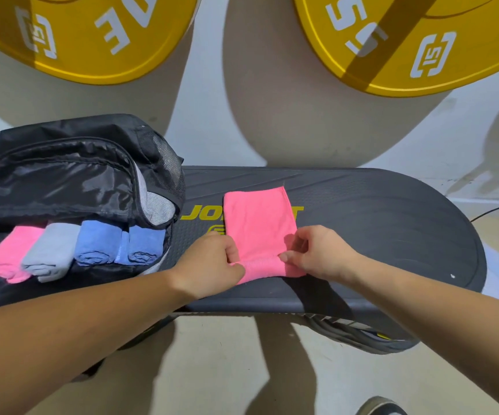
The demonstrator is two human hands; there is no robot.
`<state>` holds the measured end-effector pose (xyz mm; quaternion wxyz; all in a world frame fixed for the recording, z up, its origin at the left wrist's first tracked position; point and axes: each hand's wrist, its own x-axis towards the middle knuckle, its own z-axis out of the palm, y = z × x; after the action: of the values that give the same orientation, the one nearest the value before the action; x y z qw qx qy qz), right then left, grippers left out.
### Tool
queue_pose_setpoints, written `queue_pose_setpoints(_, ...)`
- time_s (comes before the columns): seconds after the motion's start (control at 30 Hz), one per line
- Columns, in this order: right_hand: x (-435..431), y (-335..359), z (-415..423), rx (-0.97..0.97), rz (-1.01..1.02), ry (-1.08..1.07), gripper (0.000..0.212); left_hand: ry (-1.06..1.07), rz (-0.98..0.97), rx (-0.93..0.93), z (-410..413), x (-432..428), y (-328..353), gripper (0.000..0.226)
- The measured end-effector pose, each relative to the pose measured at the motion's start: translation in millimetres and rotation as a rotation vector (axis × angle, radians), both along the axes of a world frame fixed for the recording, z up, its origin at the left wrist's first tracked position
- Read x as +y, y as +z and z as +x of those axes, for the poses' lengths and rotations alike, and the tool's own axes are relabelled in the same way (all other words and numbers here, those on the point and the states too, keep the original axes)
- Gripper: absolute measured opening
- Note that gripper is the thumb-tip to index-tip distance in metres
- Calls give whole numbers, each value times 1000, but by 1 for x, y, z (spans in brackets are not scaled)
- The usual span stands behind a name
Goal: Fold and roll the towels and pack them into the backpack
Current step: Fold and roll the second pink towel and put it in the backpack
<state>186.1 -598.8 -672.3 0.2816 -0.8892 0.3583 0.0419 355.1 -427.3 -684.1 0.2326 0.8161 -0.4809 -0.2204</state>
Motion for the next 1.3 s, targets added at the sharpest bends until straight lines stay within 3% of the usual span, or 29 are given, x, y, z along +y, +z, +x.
queue_pose_setpoints(0.13,9,-6,-1,-202,-367,360,8,-495,-168,-543,-3,5,-7,11)
queue_pose_setpoints(0.23,18,-11,-9,-226,-593,660,12,-609,-165,-753,-15,7,-5,10)
queue_pose_setpoints(0.33,17,-12,-17,-210,-654,684,31,-565,-182,-790,-17,8,-4,13)
queue_pose_setpoints(0.47,8,-15,-15,-151,-623,615,27,-505,-101,-765,-12,6,-5,11)
queue_pose_setpoints(0.53,9,-13,-12,-158,-442,520,25,-433,-85,-573,-5,6,-4,14)
queue_pose_setpoints(0.67,5,2,-4,-190,-13,221,9,-77,6,102,14,4,10,20)
queue_pose_setpoints(0.77,1,0,0,-153,111,98,17,73,34,277,15,4,8,13)
queue_pose_setpoints(0.9,5,-8,9,-107,153,8,16,20,-36,103,15,4,1,9)
queue_pose_setpoints(1.0,4,-6,12,-49,-89,85,19,-323,-148,-387,12,3,2,18)
queue_pose_setpoints(1.07,7,-3,10,-148,-321,189,21,-509,-161,-604,6,5,0,22)
queue_pose_setpoints(1.13,12,-5,7,-226,-499,382,21,-569,-87,-651,2,9,-3,22)
queue_pose_setpoints(1.3,16,-5,-7,-109,-592,574,39,-535,-33,-577,7,9,-7,18)
